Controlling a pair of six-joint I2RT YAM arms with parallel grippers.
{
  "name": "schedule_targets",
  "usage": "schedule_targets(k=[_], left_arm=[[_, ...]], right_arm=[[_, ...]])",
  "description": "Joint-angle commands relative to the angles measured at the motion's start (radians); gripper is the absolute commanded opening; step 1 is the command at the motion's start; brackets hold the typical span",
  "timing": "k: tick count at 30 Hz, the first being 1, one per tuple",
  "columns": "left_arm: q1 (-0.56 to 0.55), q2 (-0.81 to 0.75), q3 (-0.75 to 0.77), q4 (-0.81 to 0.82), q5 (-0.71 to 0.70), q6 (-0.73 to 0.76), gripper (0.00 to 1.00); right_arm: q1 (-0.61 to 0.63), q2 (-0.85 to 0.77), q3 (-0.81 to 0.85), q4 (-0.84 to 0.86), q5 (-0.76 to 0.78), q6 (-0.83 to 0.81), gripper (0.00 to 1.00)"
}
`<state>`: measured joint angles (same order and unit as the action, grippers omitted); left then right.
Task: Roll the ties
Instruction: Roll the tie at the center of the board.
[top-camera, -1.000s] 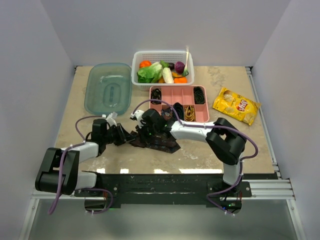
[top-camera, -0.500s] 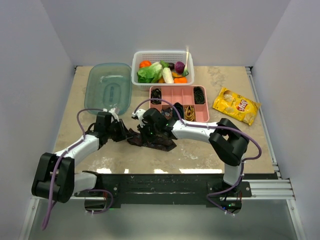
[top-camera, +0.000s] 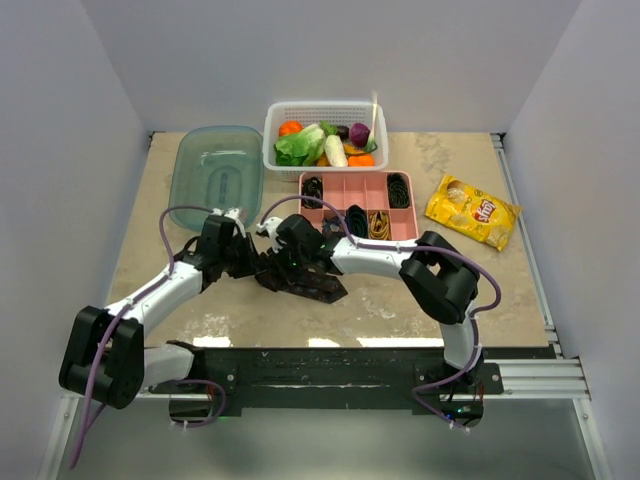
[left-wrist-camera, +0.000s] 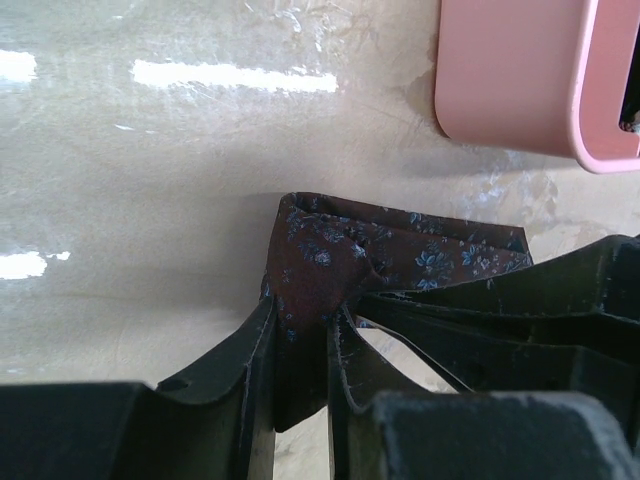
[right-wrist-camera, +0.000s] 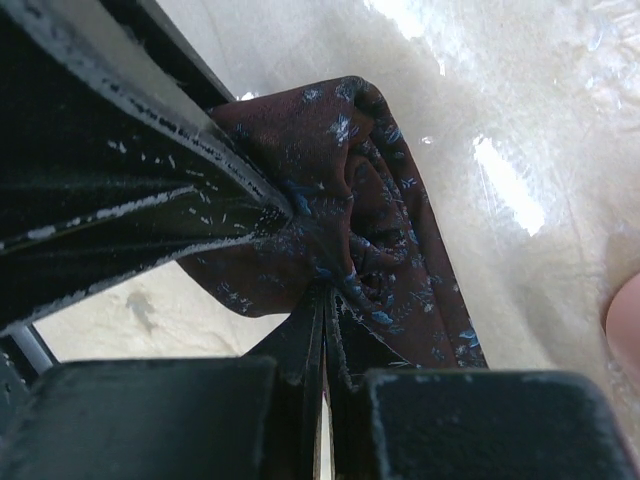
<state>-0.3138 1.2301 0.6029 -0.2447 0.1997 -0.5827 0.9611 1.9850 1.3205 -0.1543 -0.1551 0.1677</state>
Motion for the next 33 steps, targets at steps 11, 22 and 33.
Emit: schedule_targets(k=[11,22,33], left_arm=[[-0.033,-0.017,0.127,-0.103,-0.083,0.047,0.0],[-0.083,-0.012,0.204,-0.248,-0.301,0.064,0.0],[-0.202,0.045,0.282,-0.401,-0.598,0.017,0.0]], right_arm=[[-0.009,-0.123,-0.01,0.052,0.012,0.058,0.0],[-0.067,-0.242,-0.095,0.068,-0.014,0.093,0.0],[-0.111,-0.304,-0.171,0.085,-0.026,0.125,0.0]])
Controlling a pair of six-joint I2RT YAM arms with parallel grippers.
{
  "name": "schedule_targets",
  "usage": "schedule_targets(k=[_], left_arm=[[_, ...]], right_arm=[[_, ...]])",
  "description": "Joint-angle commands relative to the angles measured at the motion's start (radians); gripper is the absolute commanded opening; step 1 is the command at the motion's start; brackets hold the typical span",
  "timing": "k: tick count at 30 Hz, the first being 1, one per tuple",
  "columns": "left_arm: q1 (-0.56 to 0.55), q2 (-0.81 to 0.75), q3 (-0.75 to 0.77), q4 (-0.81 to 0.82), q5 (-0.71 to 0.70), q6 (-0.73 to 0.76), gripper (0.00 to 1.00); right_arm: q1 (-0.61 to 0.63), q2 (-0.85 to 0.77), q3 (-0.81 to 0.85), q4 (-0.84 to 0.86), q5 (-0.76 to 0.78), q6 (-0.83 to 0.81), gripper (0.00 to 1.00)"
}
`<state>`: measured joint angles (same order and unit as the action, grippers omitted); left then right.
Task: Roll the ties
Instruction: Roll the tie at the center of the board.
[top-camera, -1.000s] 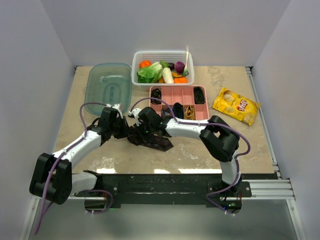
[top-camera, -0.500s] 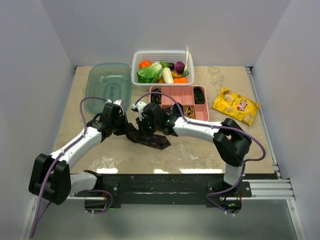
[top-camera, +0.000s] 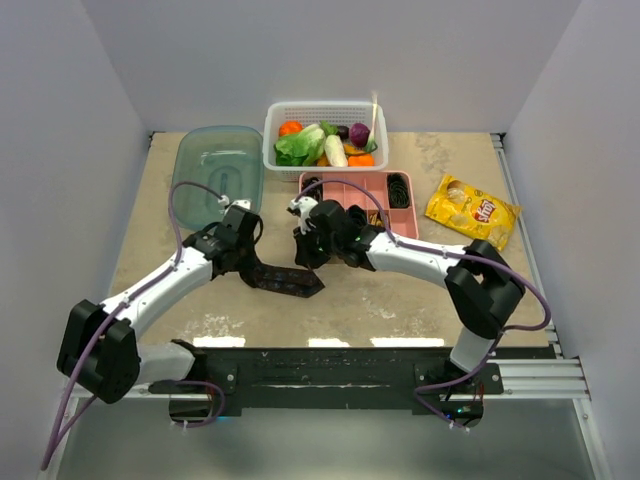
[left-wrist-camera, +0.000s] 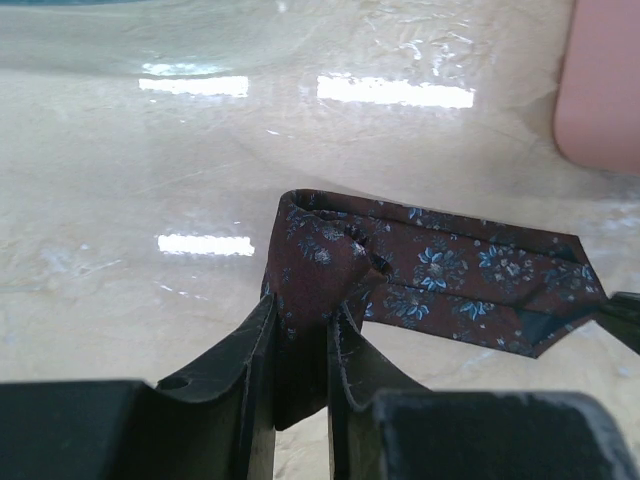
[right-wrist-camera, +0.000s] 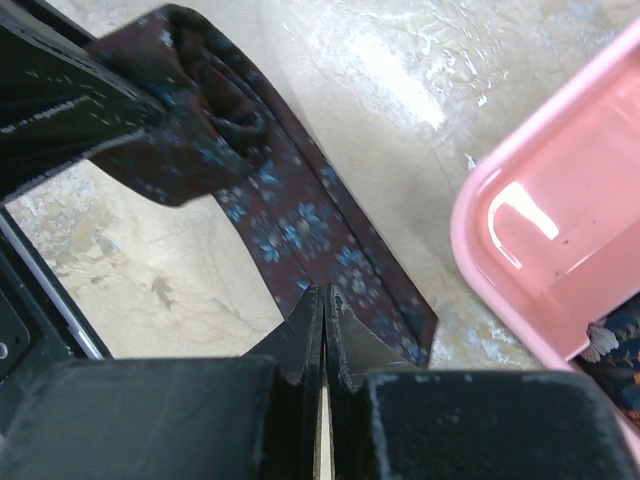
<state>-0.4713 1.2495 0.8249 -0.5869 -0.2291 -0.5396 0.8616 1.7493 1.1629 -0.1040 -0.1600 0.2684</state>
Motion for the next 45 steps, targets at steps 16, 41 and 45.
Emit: schedule_targets(k=[16,41,45], left_arm=[[-0.28,0.298,0.192,-0.226,-0.515,-0.256,0.0],[-0.421,0.472,0.237,-0.102,-0.314,-0.301,0.13],[-0.421,0.452,0.206,-0.057,-0.265,-0.293,0.28]], right_arm=[[-0.067,-0.152,-0.101,0.032,-0.019,0.038,0.0],[-0.096,-0.165,-0.169,0.044,-0.018,0.051,0.0],[-0.096,-0.16,-0.167,0.046,-0.026,0.051,0.0]])
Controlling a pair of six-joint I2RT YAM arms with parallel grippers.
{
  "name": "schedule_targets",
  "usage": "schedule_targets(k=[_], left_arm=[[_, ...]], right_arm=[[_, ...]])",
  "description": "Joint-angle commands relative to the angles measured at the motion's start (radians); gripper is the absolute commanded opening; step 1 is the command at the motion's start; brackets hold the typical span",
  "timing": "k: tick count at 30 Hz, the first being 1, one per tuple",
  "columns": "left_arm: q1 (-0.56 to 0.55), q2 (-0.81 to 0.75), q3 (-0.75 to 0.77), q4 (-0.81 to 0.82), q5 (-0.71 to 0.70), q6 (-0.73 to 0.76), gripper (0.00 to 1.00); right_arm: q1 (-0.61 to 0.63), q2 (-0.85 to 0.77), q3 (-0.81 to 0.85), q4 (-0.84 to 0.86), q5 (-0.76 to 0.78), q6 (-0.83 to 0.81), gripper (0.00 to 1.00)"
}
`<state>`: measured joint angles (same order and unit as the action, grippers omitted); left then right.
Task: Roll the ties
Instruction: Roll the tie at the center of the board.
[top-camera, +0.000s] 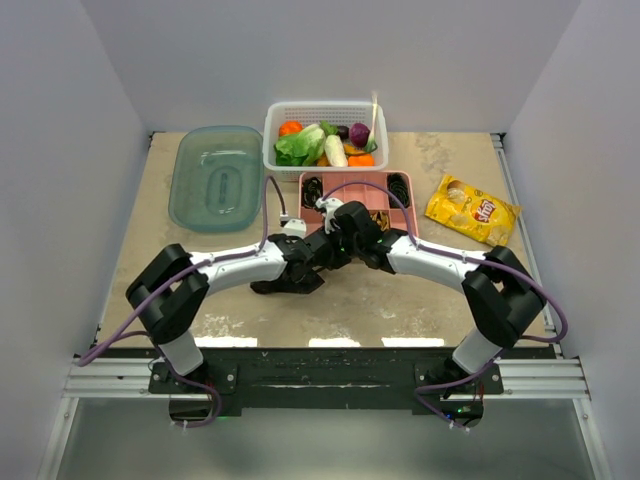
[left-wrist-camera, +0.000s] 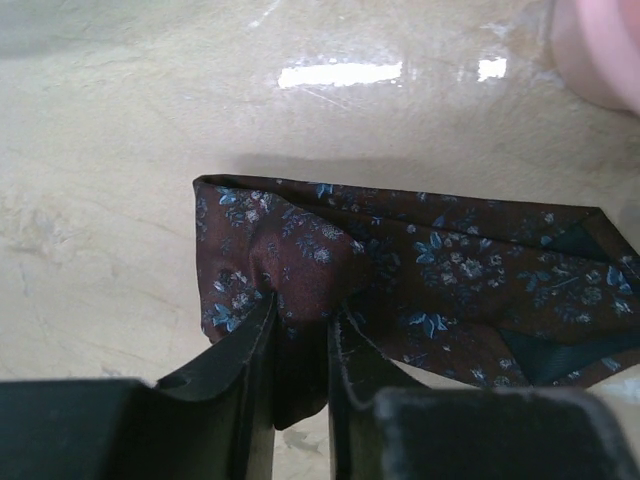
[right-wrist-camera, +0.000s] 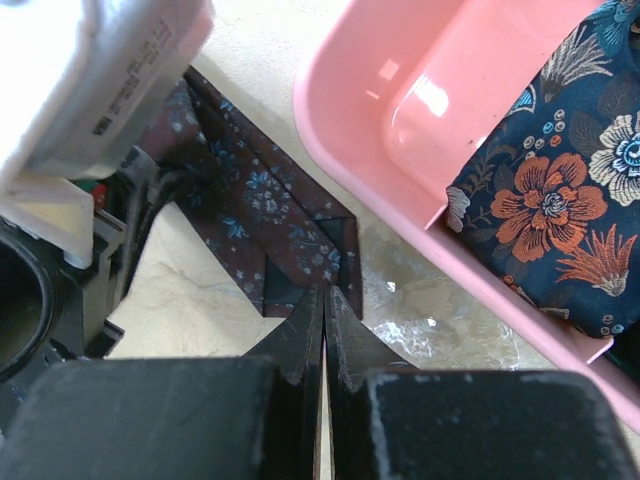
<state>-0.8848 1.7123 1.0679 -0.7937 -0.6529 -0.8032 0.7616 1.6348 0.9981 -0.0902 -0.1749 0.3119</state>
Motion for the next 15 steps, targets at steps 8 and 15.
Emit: schedule_targets(k=[8,15], left_arm=[[-0.008,-0.063,-0.074,0.208,0.228,-0.018,0.68],[-0.002,-0.18,-0.083,0.237,0.254,-0.03,0.78]], right_arm=[[0.004,-0.05,-0.006,0.033,-0.018,0.007,0.0],[0.004,-0.079,-0.012,0.049,-0.043,0.003,0.0]])
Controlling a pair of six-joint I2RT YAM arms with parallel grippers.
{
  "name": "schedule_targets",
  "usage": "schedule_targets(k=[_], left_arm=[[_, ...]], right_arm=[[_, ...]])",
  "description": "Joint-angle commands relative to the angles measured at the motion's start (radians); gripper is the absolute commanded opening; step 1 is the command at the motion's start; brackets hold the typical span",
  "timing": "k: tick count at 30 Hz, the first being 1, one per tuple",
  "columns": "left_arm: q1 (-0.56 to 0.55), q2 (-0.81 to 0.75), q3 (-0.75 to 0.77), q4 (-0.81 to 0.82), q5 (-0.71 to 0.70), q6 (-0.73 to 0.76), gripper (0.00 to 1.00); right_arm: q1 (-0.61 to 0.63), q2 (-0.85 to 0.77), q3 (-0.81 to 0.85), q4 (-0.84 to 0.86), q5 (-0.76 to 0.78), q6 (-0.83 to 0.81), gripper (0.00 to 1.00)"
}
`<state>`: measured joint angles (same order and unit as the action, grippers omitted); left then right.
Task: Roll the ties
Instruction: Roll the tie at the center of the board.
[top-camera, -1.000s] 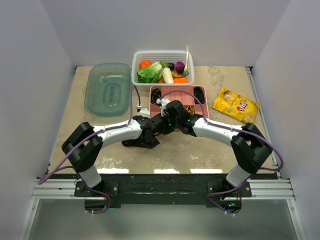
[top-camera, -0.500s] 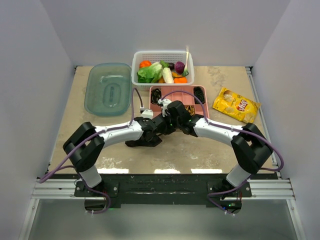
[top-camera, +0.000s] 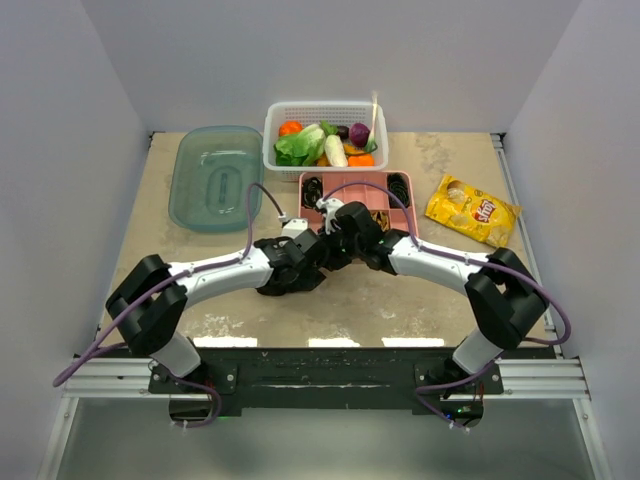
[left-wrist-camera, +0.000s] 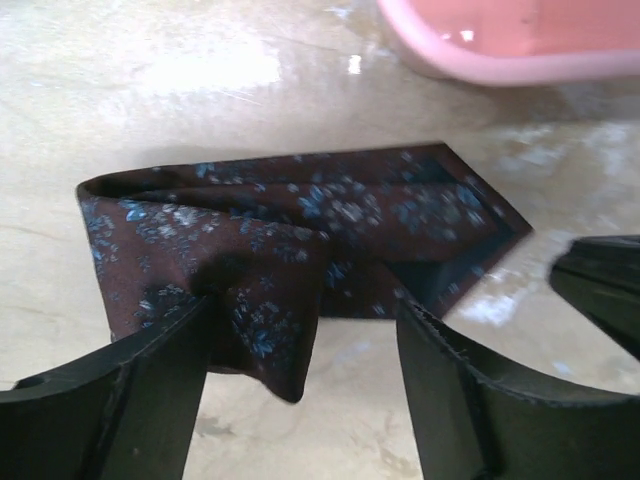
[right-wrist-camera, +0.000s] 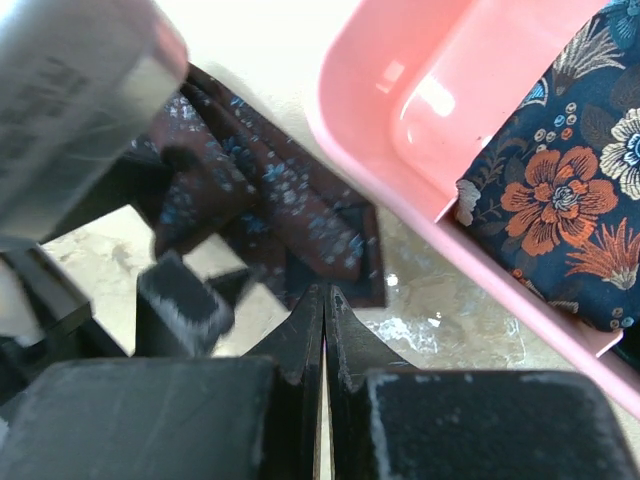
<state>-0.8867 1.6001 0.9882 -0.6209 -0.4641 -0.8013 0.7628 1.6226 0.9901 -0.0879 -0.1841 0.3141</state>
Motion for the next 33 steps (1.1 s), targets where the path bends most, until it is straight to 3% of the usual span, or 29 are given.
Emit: schedule_targets(k=[1,9,18,20,21,23,24,27,33], left_arm=[[0.003,-0.077,-0.002,0.062,0.062,-0.032,0.8],[0.093,-0.193,0.0,0.05,0.116,0.007,0.85],[0.277,-0.331,-0.063,0.125,0.318,0.114,0.9],[0.307,-0.342,-0.075,0.124,0.355,0.128,0.9],[0.339,-0.354,-0.082,0.124,0.366,0.131,0.91],[0.405,-0.379,-0.106,0.128,0.413,0.143,0.91],[0.431,-0.388,-0.115,0.128,0.427,0.146,0.91],[0.55,-0.427,-0.146,0.121,0.502,0.166,0.92],[0.791,-0.483,-0.172,0.081,0.669,0.192,0.92]], right_arm=[[0.003,-0.066,0.001,0.045,-0.037,-0.001,0.0],[0.01,-0.061,0.036,0.051,-0.084,-0.013,0.0],[0.082,0.031,0.156,0.004,-0.072,-0.063,0.01],[0.099,0.052,0.17,0.004,-0.072,-0.092,0.12],[0.104,0.059,0.179,0.007,-0.075,-0.102,0.32],[0.118,0.074,0.188,0.014,-0.083,-0.139,0.5],[0.122,0.082,0.202,0.008,-0.089,-0.154,0.67],[0.151,0.111,0.232,-0.013,-0.081,-0.216,0.99],[0.185,0.158,0.272,-0.023,-0.06,-0.282,0.99]])
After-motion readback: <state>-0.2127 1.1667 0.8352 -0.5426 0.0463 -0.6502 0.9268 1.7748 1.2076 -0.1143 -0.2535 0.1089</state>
